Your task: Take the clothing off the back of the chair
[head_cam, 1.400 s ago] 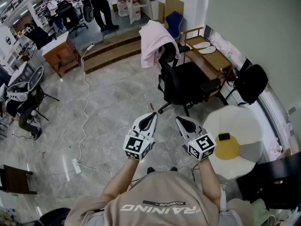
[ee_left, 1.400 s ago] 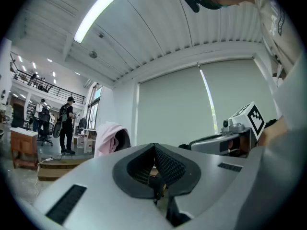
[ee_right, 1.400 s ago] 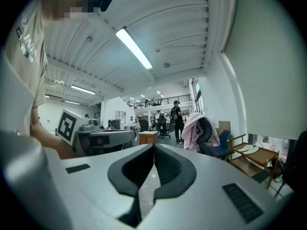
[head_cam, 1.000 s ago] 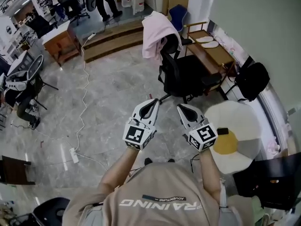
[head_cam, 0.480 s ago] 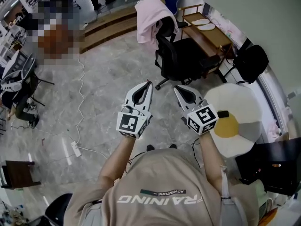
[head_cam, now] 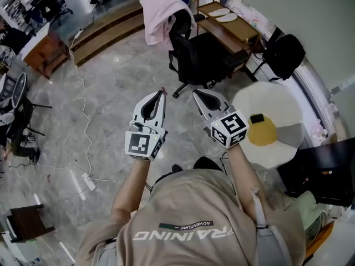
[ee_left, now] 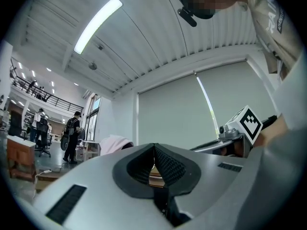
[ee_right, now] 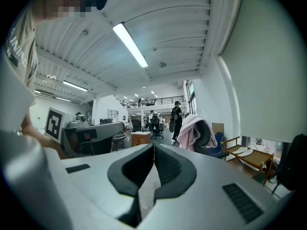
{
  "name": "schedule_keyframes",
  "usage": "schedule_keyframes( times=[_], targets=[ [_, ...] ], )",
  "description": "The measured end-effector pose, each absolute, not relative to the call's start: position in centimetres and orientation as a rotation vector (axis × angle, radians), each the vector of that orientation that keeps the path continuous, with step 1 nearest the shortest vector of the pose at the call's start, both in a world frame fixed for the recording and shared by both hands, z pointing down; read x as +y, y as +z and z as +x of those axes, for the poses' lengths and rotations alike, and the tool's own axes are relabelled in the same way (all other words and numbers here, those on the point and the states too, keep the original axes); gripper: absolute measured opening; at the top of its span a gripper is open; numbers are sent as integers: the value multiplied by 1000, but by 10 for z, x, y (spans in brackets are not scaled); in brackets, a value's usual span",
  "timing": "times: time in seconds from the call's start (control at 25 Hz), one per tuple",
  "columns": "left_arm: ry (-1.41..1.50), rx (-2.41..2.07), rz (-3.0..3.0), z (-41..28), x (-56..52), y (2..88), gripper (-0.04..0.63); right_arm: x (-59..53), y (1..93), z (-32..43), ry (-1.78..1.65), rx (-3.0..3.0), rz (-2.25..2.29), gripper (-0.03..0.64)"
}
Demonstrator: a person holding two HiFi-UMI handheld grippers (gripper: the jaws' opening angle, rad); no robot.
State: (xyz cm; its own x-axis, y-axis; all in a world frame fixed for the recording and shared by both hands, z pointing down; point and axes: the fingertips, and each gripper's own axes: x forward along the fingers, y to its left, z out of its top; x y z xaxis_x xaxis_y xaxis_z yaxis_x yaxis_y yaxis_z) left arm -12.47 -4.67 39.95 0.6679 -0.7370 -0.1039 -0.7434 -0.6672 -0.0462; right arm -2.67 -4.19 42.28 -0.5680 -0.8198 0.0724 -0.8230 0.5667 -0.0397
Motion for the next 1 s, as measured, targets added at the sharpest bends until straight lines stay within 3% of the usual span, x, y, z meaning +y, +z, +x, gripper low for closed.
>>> schedule_keyframes(
  times=[1.0],
  targets=[
    [33,1393,-2729,-43,-223,421,12,-221,446,49,77,-2774,1252,31]
  ],
)
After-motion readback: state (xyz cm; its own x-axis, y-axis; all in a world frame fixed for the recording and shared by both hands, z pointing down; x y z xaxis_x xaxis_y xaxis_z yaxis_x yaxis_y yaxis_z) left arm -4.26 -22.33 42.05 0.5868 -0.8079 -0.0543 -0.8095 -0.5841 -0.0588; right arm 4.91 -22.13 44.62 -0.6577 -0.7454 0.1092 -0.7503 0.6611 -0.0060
